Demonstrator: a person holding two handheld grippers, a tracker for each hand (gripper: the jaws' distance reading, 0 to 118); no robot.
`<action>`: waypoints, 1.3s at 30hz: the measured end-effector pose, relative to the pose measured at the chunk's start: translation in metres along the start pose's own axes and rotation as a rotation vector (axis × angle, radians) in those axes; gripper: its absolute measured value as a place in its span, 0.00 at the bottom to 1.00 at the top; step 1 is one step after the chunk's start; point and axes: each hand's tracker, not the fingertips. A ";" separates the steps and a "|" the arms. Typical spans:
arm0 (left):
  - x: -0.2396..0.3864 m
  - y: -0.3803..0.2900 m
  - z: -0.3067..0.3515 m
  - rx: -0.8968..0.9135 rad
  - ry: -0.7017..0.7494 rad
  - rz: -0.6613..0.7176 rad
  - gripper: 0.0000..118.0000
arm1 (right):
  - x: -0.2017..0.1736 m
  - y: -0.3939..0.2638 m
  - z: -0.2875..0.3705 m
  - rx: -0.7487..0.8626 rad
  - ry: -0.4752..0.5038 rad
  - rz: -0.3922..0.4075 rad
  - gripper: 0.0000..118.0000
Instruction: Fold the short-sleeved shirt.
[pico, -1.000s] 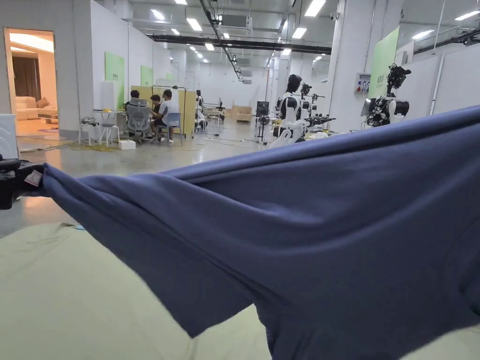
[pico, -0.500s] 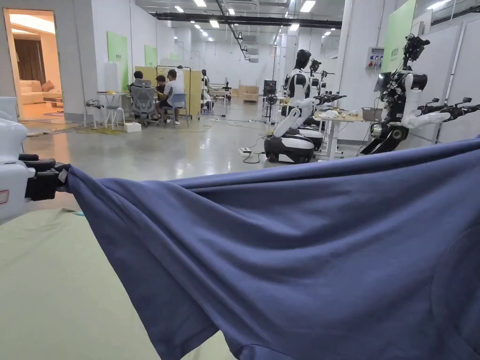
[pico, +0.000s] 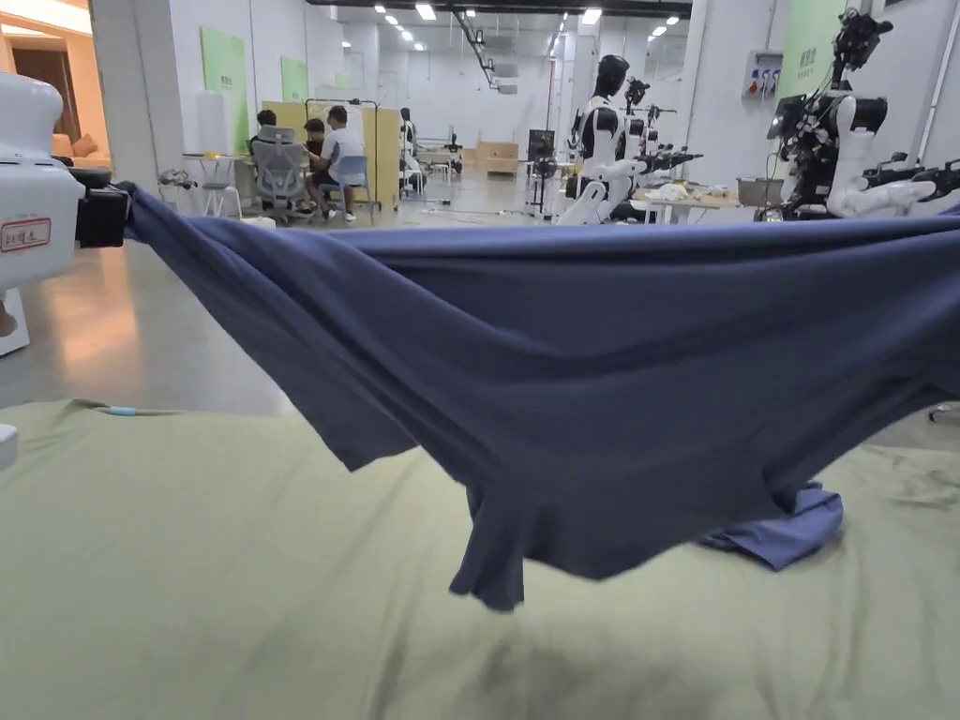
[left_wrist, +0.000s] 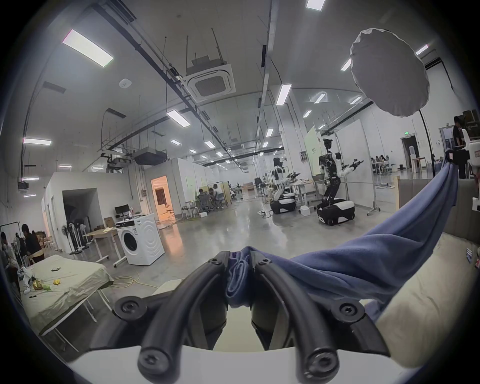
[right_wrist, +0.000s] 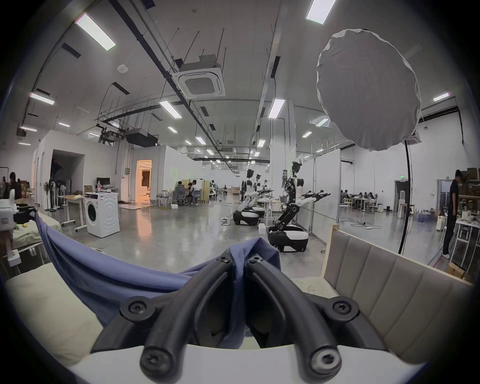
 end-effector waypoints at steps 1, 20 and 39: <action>0.004 -0.010 -0.002 -0.001 -0.003 0.002 0.12 | 0.002 -0.013 0.001 0.005 0.006 -0.006 0.06; 0.060 -0.305 0.231 -0.469 -0.136 0.231 0.12 | 0.009 -0.301 0.288 -0.452 0.155 -0.005 0.06; 0.057 -0.304 0.395 -0.422 -0.219 0.291 1.00 | 0.022 -0.335 0.442 -0.410 -0.107 0.029 1.00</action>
